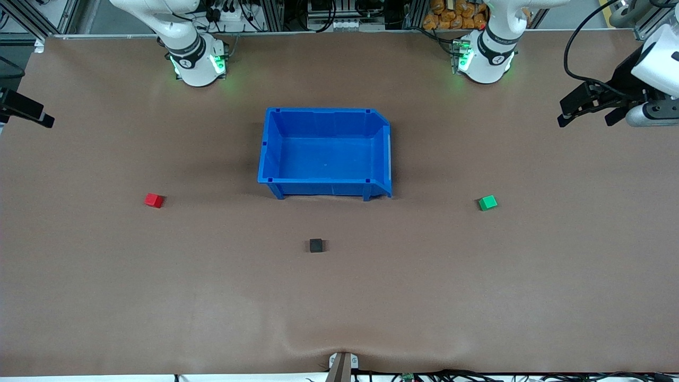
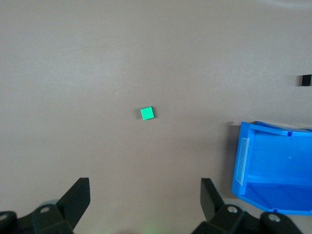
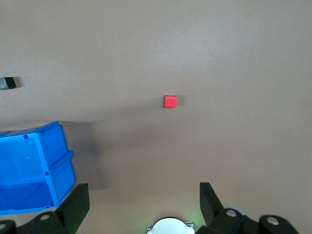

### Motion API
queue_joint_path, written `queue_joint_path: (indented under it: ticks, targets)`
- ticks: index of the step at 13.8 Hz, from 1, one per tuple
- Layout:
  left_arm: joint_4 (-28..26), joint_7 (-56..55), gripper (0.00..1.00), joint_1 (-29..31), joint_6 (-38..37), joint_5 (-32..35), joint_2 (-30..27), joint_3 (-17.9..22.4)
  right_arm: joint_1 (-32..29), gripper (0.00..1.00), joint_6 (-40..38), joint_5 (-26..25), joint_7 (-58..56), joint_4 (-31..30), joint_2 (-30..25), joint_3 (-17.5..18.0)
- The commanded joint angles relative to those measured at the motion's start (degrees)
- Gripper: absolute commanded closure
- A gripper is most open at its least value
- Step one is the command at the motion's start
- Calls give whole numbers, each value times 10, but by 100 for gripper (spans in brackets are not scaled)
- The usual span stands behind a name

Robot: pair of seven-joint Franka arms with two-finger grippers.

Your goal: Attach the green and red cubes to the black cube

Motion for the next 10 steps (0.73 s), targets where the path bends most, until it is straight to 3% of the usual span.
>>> queue_joint_path:
  ticks: [1, 10]
  targets:
    - [17, -5, 0, 0, -12, 4, 7, -3, -2, 0, -7, 6, -9, 7, 2, -1]
    - [18, -10, 0, -3, -13, 4, 10, -2, -16, 0, -8, 5, -30, 6, 3, -2]
